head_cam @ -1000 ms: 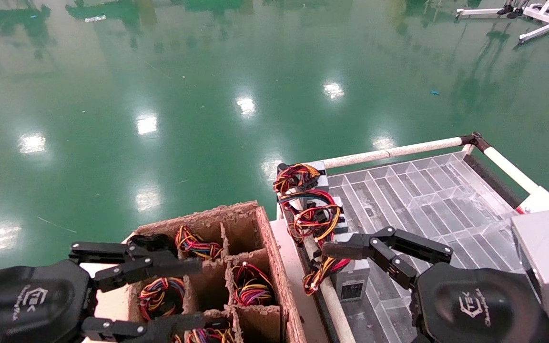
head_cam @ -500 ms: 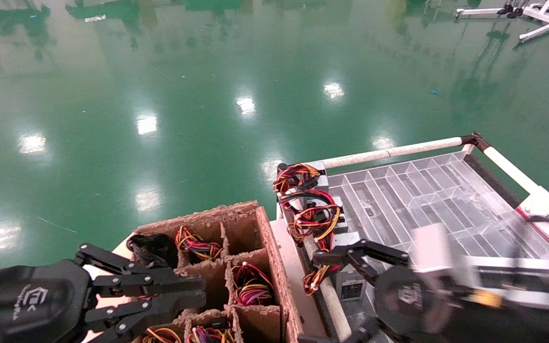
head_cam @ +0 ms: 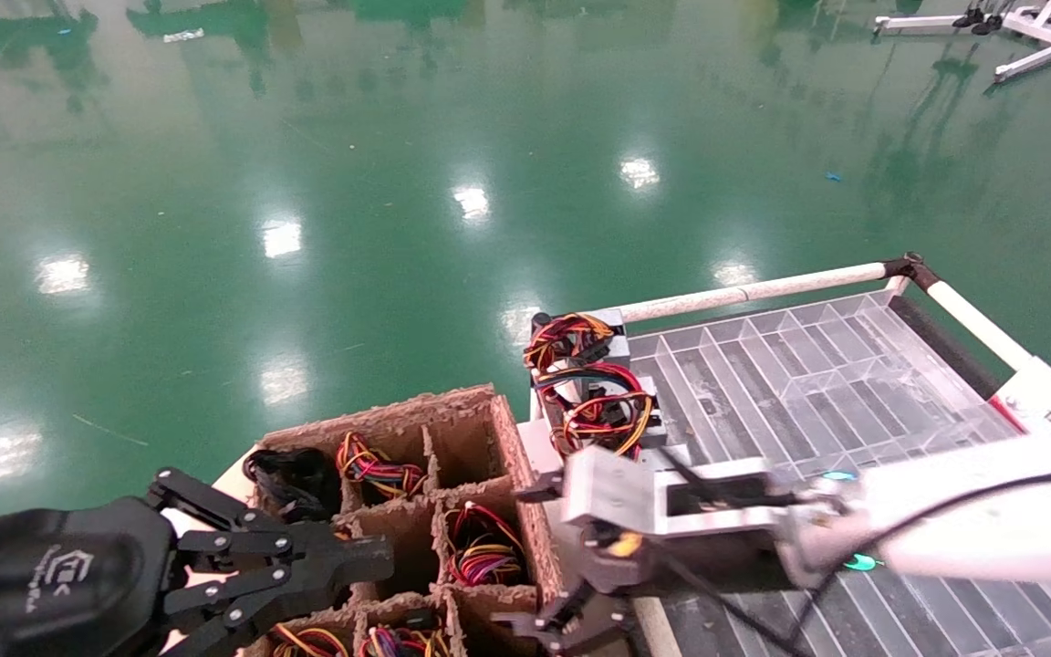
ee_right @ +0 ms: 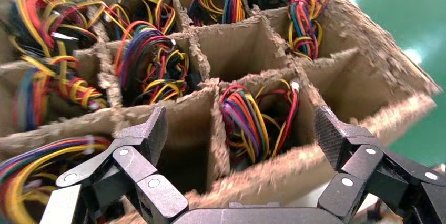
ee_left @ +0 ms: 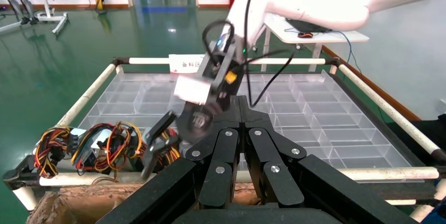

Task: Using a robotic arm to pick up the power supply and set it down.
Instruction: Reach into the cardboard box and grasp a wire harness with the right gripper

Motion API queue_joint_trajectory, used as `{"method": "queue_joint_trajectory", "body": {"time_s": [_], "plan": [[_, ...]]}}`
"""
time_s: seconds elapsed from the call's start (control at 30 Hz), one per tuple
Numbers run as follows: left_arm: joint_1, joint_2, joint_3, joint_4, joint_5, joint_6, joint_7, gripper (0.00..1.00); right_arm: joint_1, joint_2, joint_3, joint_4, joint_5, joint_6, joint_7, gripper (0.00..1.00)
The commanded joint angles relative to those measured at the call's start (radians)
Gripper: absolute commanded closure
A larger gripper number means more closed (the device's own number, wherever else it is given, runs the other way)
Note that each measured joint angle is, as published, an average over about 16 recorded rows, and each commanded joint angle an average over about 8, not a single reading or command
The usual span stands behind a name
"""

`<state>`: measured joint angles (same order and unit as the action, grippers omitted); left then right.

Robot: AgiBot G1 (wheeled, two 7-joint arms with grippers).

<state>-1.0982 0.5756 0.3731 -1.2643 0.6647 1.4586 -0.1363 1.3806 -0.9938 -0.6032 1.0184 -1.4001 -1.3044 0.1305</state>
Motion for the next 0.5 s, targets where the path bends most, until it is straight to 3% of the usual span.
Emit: {"method": "queue_joint_trajectory", "body": {"time_s": [0.03, 0.1, 0.23, 0.27, 0.5], "plan": [[0.0, 0.0, 0.0, 0.0, 0.0, 0.0, 0.0, 0.84, 0.024, -0.038, -0.023, -0.028, -0.042, 0.011, -0.015, 0.95], [0.0, 0.0, 0.0, 0.0, 0.0, 0.0, 0.0, 0.59, 0.038, -0.064, -0.035, -0.054, -0.067, 0.024, -0.029, 1.0], [0.0, 0.0, 0.0, 0.0, 0.0, 0.0, 0.0, 0.1, 0.06, -0.103, -0.05, -0.101, -0.097, 0.042, -0.05, 1.0], [0.0, 0.0, 0.0, 0.0, 0.0, 0.0, 0.0, 0.02, 0.064, -0.11, -0.052, -0.111, -0.101, 0.045, -0.054, 1.0], [0.0, 0.0, 0.0, 0.0, 0.0, 0.0, 0.0, 0.0, 0.085, -0.145, -0.057, -0.168, -0.11, 0.055, -0.09, 1.0]]}}
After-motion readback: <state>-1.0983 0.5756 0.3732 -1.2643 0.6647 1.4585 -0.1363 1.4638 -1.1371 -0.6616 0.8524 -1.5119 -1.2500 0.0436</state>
